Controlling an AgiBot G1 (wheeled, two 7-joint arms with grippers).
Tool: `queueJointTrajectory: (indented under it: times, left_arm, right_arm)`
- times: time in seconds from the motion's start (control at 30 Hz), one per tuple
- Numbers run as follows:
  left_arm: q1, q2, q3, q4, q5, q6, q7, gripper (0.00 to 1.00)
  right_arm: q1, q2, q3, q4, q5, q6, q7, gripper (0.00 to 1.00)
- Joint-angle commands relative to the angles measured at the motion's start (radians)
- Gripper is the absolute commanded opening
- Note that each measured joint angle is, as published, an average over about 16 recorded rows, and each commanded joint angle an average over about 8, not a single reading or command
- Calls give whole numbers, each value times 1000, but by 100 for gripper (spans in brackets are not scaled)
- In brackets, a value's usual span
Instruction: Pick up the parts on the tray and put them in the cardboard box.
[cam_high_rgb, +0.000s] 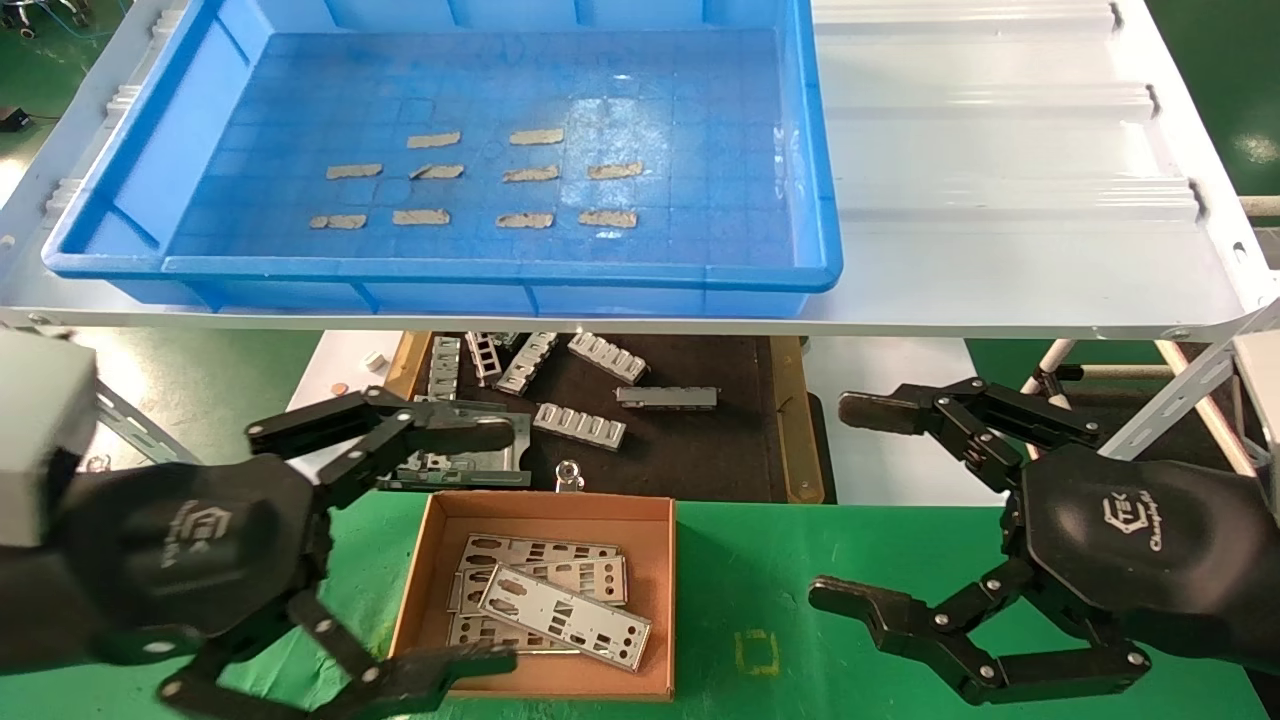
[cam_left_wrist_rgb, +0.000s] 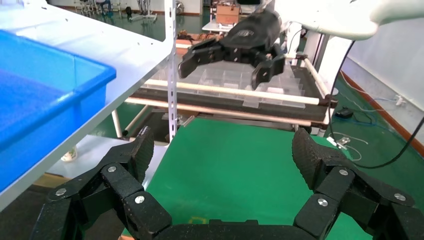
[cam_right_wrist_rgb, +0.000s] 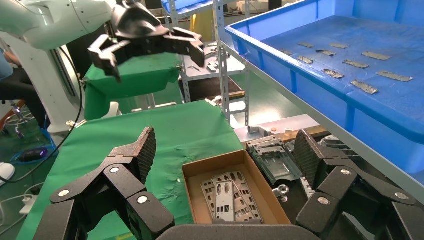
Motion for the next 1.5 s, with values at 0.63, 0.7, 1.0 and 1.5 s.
queueJointTrajectory:
  times: [0.63,0.7,1.0,1.5]
  left_arm:
    - [11,-7,-19,-14,-6,3,-10,100]
    - [10,-6,-17,-13,-5,3,-9,100]
    - [8,-5,-13,-10,-4,2,-8,100]
    - [6,-4,-10,-8,-2,1,-7,100]
  right_arm:
    - [0,0,0,0,0,0,0,100]
    - [0,0,0,0,0,0,0,100]
    - [0,0,0,0,0,0,0,100]
    - [0,0,0,0,0,0,0,100]
